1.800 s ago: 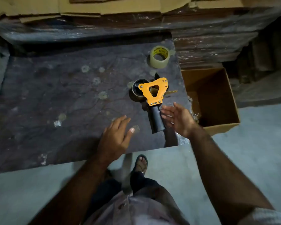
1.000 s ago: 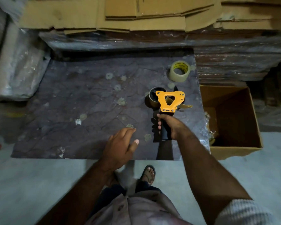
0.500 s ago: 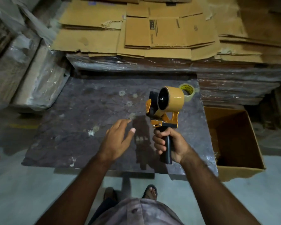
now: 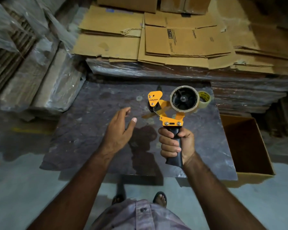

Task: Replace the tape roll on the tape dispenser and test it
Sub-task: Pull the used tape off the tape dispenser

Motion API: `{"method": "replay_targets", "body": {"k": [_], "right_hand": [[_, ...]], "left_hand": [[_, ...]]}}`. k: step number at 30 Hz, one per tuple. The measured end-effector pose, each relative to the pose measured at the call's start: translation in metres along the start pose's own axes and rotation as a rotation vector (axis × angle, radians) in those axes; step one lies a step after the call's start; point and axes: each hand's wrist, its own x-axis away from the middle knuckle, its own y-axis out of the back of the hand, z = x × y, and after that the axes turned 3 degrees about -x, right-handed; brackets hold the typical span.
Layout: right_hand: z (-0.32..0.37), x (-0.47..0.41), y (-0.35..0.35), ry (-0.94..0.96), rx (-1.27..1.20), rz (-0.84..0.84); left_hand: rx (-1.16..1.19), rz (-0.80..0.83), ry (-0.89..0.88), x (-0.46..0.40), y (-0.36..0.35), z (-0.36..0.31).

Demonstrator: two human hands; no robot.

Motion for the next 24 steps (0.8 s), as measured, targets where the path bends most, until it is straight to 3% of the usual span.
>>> {"method": "replay_targets", "body": {"k": [6, 10, 18, 24], "right_hand": [[-0.031, -0.019, -0.015, -0.006, 0.0, 0.004], [-0.05, -0.029, -0.022, 0.032, -0.014, 0.016], [-0.062, -0.035, -0.036, 0.087, 0.027, 0.048], [-0.044, -0.037, -0.051, 0.178, 0.065, 0.043]], "left_hand": [[0.081, 0.055, -0.085, -0.006, 0.032, 0.01], [0.06, 0.126, -0.241, -0.011, 0.045, 0.014], [0.06, 0.079, -0.438, -0.036, 0.058, 0.007], [0.154, 0.138, -0.451, -0.062, 0.07, -0.012]]}}
